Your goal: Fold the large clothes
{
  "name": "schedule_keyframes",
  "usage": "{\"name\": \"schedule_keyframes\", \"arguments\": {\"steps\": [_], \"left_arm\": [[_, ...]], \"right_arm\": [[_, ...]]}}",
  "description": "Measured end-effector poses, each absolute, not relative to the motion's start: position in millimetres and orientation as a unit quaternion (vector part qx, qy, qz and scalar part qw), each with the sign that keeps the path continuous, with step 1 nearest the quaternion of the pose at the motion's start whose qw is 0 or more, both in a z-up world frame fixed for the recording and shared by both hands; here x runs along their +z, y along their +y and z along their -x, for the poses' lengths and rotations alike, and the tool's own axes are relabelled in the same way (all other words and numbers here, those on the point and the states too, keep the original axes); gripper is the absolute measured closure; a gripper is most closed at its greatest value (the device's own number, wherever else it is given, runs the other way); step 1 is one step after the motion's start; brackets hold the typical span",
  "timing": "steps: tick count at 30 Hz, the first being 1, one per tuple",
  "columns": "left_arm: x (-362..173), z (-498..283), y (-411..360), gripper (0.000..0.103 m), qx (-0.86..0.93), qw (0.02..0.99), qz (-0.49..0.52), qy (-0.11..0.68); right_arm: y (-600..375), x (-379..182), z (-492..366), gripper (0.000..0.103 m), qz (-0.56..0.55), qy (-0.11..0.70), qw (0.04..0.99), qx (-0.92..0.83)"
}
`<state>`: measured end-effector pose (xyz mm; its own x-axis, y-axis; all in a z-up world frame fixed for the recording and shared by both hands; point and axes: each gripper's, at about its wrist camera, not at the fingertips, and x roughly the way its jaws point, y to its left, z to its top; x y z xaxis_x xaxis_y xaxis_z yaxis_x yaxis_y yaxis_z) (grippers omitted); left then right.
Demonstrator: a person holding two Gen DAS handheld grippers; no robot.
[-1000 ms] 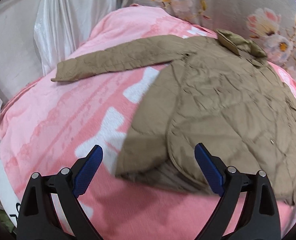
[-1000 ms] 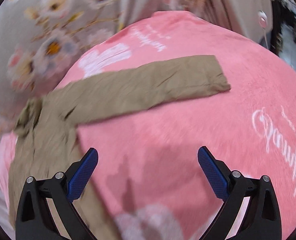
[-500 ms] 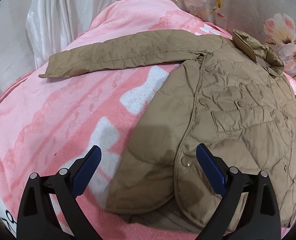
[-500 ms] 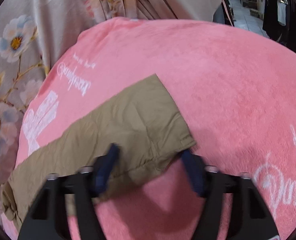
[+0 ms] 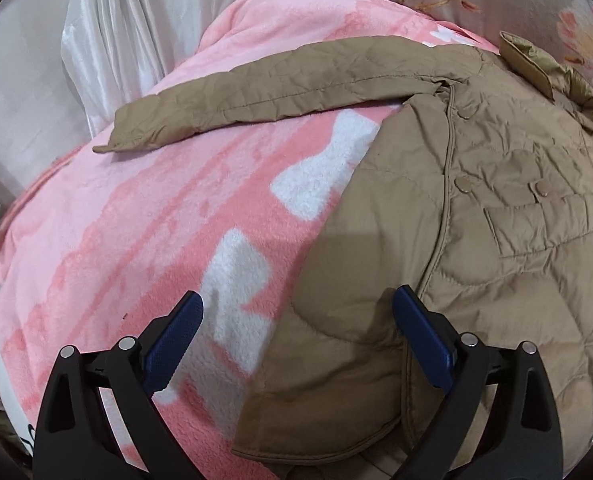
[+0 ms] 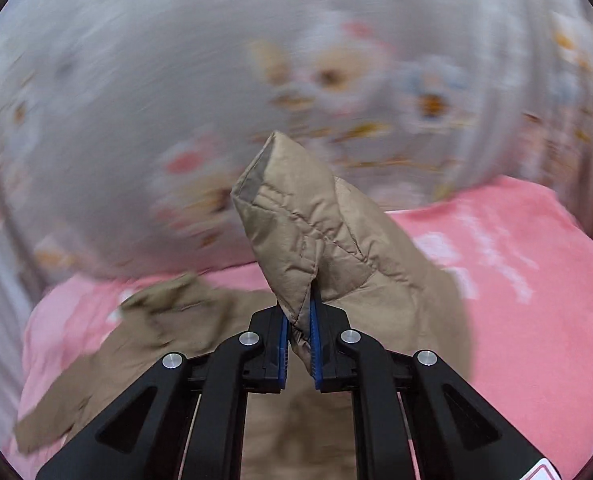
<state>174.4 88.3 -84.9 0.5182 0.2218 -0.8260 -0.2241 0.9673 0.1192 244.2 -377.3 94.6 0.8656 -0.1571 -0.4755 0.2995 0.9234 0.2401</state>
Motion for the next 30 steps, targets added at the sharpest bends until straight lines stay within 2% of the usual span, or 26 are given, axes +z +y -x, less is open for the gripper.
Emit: {"name": "schedule_keyframes", "arguments": {"steps": [3, 11, 15, 24, 26, 27, 28, 30], "left_arm": [[-87, -173, 86, 0.009, 0.130, 0.871, -0.007, 0.474], [-90, -173, 86, 0.009, 0.129, 0.869, 0.001, 0.478], [-90, -173, 86, 0.009, 0.128, 0.869, 0.004, 0.478], [-94, -174, 86, 0.009, 0.128, 0.870, 0.003, 0.475], [-93, -175, 86, 0.009, 0.126, 0.869, 0.001, 0.478], [-90, -177, 87, 0.009, 0.124, 0.867, 0.001, 0.482], [-86, -178, 88, 0.009, 0.120, 0.867, 0.006, 0.483], [-65, -181, 90, 0.009, 0.091, 0.877, 0.037, 0.471]], "right_arm": [[-319, 79, -283, 0.094, -0.128, 0.264, 0.955, -0.050], [-190, -16, -325, 0.095, -0.083, 0.375, 0.921, 0.061], [-160, -51, -328, 0.095, -0.077, 0.412, 0.905, 0.076], [-136, -76, -327, 0.092, -0.041, 0.435, 0.897, 0.064], [-132, -69, -314, 0.084, -0.023, 0.438, 0.896, 0.072], [-134, -61, -303, 0.067, -0.023, 0.436, 0.896, 0.081], [-137, -54, -293, 0.041, -0.030, 0.428, 0.899, 0.089], [-158, -34, -254, 0.026, -0.059, 0.386, 0.917, 0.086]]}}
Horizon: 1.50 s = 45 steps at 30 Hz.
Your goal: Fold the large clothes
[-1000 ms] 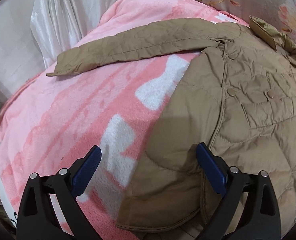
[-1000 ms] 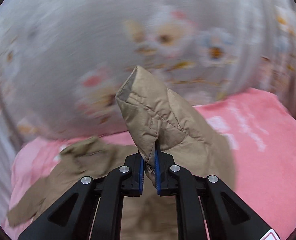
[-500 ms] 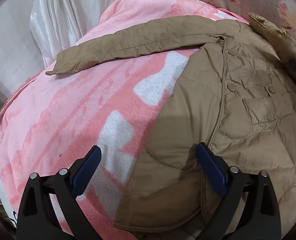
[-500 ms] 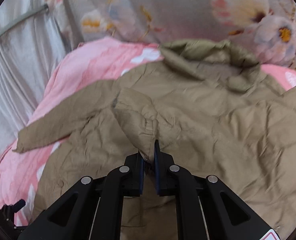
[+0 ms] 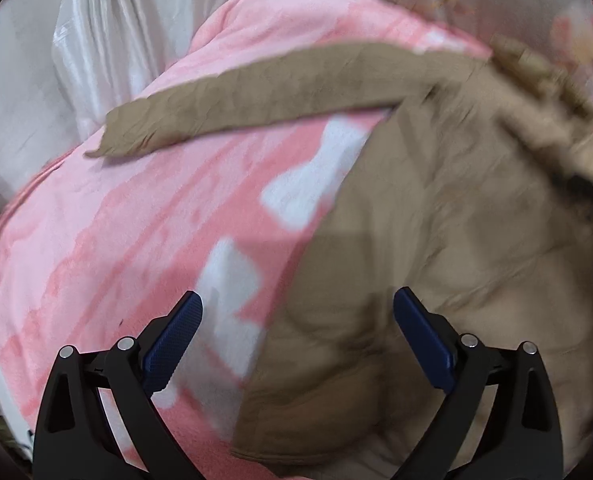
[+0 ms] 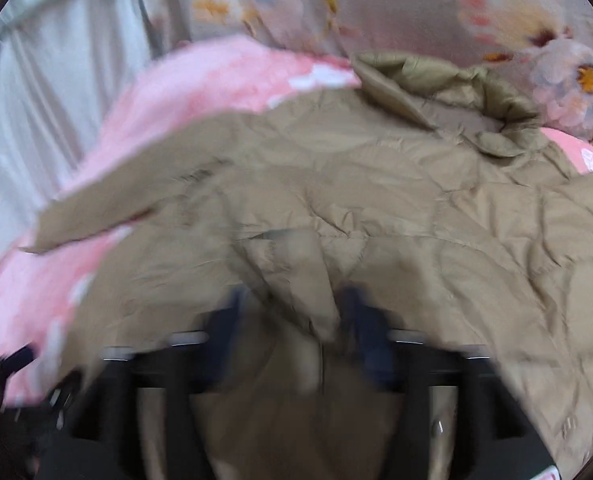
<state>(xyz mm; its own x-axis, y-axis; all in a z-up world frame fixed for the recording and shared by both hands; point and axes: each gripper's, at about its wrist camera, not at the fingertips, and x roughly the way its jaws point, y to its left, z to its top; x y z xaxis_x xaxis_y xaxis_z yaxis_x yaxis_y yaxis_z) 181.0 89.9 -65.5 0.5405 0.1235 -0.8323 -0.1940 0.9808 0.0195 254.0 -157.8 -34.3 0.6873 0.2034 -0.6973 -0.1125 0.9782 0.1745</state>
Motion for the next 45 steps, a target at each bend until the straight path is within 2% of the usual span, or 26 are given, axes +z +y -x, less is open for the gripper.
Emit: {"name": "schedule_keyframes", "arguments": {"steps": [4, 6, 9, 15, 16, 17, 18, 20, 22, 24, 25, 29, 34, 45], "left_arm": [[-22, -198, 74, 0.005, -0.005, 0.896, 0.108, 0.431], [-16, -223, 50, 0.005, -0.095, 0.880, 0.154, 0.439], [-35, -267, 11, 0.005, -0.172, 0.836, 0.201, 0.481], [-76, -320, -38, 0.006, -0.167, 0.798, 0.254, 0.521], [-75, -323, -41, 0.015, -0.161, 0.804, 0.250, 0.514], [-72, -326, -45, 0.037, -0.159, 0.811, 0.240, 0.509], [-69, -330, -49, 0.048, -0.161, 0.817, 0.227, 0.506], [-64, -338, -50, 0.090, -0.158, 0.822, 0.216, 0.503], [-51, -351, -50, 0.095, -0.164, 0.832, 0.201, 0.490], [-32, -355, -41, 0.097, -0.159, 0.856, 0.182, 0.457], [-22, -357, -39, 0.097, -0.158, 0.867, 0.173, 0.440], [-13, -365, -33, 0.097, -0.136, 0.892, 0.134, 0.410], [-75, -371, -34, 0.095, -0.112, 0.876, 0.095, 0.459], [-93, -360, -52, 0.091, -0.090, 0.905, 0.030, 0.415]], "right_arm": [[-225, -17, -194, 0.024, -0.124, 0.349, 0.928, 0.042], [-264, -21, -180, 0.024, -0.159, 0.347, 0.924, -0.001], [-337, -36, -173, 0.024, -0.257, 0.350, 0.899, -0.055], [-427, -73, -195, 0.040, -0.387, 0.340, 0.852, -0.088], [-433, -78, -201, 0.046, -0.397, 0.341, 0.847, -0.093], [-441, -83, -210, 0.046, -0.411, 0.339, 0.841, -0.097], [-447, -87, -215, 0.049, -0.423, 0.336, 0.835, -0.101], [-455, -90, -230, 0.053, -0.433, 0.331, 0.831, -0.108], [-453, -85, -243, 0.084, -0.426, 0.332, 0.835, -0.108], [-449, -71, -254, 0.095, -0.413, 0.323, 0.847, -0.093], [-443, -60, -254, 0.096, -0.395, 0.310, 0.860, -0.093], [-411, -35, -263, 0.098, -0.288, 0.301, 0.901, -0.117], [-405, -81, -275, 0.098, -0.267, 0.370, 0.878, -0.144], [-393, -93, -283, 0.098, -0.217, 0.384, 0.882, -0.165]]}}
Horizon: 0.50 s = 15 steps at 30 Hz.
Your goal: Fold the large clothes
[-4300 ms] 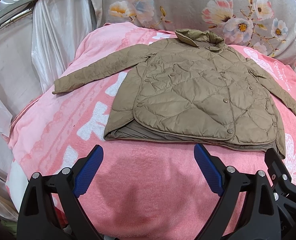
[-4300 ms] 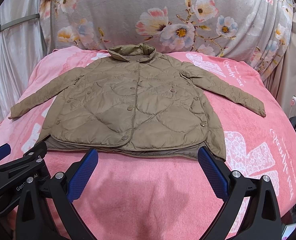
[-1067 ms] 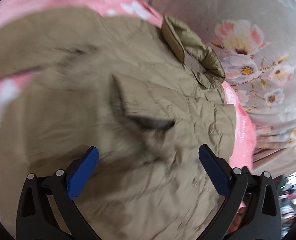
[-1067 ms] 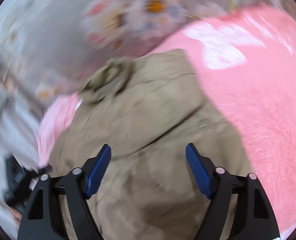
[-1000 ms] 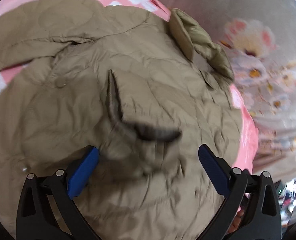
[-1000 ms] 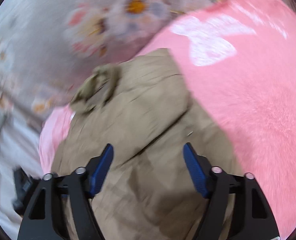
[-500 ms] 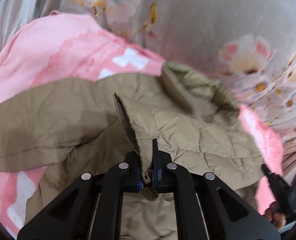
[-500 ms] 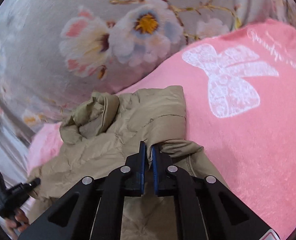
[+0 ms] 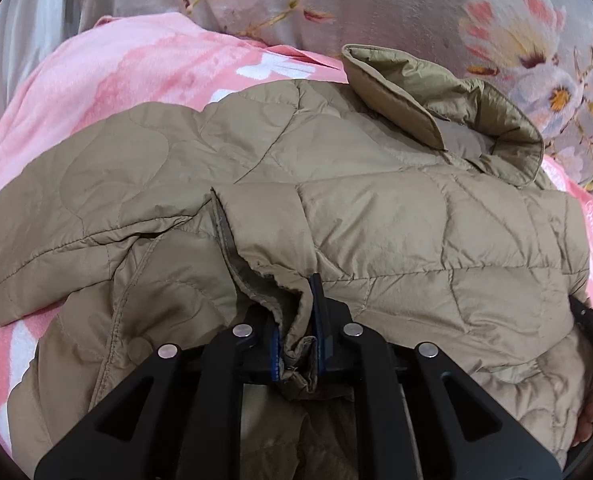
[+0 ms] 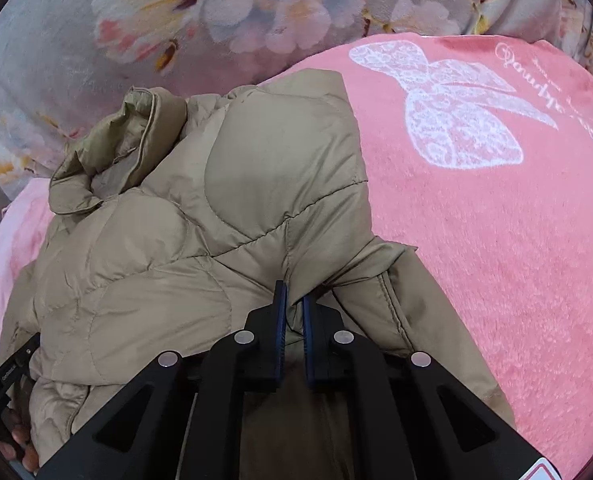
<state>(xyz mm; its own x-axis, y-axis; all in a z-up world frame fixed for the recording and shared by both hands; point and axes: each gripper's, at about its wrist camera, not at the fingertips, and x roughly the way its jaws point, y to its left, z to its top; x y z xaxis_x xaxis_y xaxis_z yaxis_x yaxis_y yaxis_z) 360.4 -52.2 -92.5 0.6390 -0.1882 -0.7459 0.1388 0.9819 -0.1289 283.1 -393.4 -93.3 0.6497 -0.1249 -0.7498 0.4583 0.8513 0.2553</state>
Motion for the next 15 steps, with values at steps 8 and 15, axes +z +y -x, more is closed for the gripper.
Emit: {"name": "schedule_keyframes", "arguments": {"steps": [8, 15], "left_arm": [[-92, -358, -52, 0.091, -0.095, 0.907, 0.033, 0.409], [-91, -356, -52, 0.089, -0.095, 0.909, 0.036, 0.405]], "right_arm": [[-380, -65, -247, 0.083, -0.223, 0.382, 0.872, -0.211], [-268, -23, -273, 0.084, -0.122, 0.360, 0.922, -0.077]]}}
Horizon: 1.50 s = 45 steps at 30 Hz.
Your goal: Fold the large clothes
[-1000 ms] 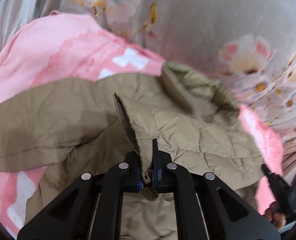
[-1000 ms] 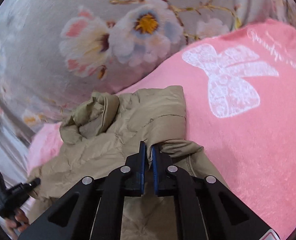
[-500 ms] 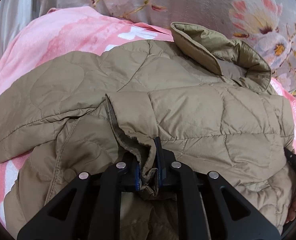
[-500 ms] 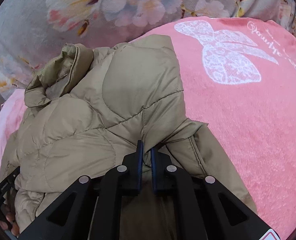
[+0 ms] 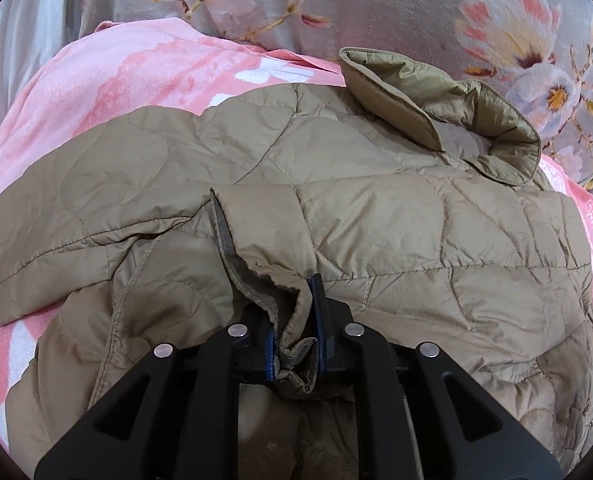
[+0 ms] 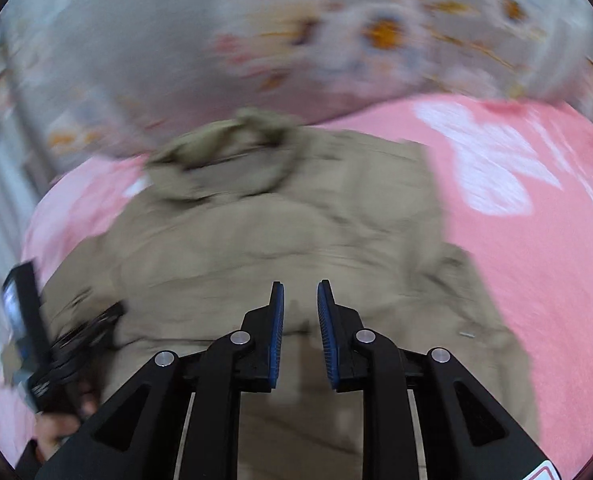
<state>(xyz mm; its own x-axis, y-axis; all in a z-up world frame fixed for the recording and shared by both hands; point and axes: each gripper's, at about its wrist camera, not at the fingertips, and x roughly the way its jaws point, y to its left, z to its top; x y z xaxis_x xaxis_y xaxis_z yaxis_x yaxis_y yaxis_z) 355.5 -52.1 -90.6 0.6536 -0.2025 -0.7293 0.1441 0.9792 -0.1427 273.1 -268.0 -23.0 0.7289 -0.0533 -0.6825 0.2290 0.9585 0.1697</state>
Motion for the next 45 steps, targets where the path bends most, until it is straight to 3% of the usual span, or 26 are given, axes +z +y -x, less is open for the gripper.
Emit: {"name": "schedule_keyframes", "arguments": {"steps": [8, 24, 27, 32, 38, 40, 42, 45], "left_arm": [[-93, -356, -36, 0.086, -0.124, 0.901, 0.099, 0.403], [-89, -338, -6, 0.080, -0.139, 0.891, 0.160, 0.401], [-76, -310, 29, 0.074, -0.127, 0.892, 0.172, 0.398], [-55, -266, 145, 0.029, 0.001, 0.904, 0.206, 0.376], [-75, -253, 306, 0.029, 0.173, 0.853, 0.319, 0.375], [-85, -255, 340, 0.030, 0.181, 0.835, 0.362, 0.372], [-86, -258, 350, 0.032, 0.178, 0.833, 0.377, 0.363], [-81, -271, 344, 0.048, 0.161, 0.841, 0.370, 0.361]], "right_arm": [[-226, -82, -320, 0.089, -0.099, 0.417, 0.902, -0.049], [-218, -94, -323, 0.091, -0.066, 0.412, 0.906, -0.070], [-218, -94, -323, 0.091, -0.067, 0.412, 0.906, -0.070], [-218, -94, -322, 0.091, -0.064, 0.412, 0.906, -0.071], [-217, -88, -317, 0.089, -0.056, 0.407, 0.908, -0.083], [-215, -81, -306, 0.078, -0.054, 0.398, 0.911, -0.094], [-212, -74, -290, 0.073, -0.061, 0.389, 0.915, -0.094], [-213, -67, -265, 0.069, -0.069, 0.387, 0.915, -0.097]]}}
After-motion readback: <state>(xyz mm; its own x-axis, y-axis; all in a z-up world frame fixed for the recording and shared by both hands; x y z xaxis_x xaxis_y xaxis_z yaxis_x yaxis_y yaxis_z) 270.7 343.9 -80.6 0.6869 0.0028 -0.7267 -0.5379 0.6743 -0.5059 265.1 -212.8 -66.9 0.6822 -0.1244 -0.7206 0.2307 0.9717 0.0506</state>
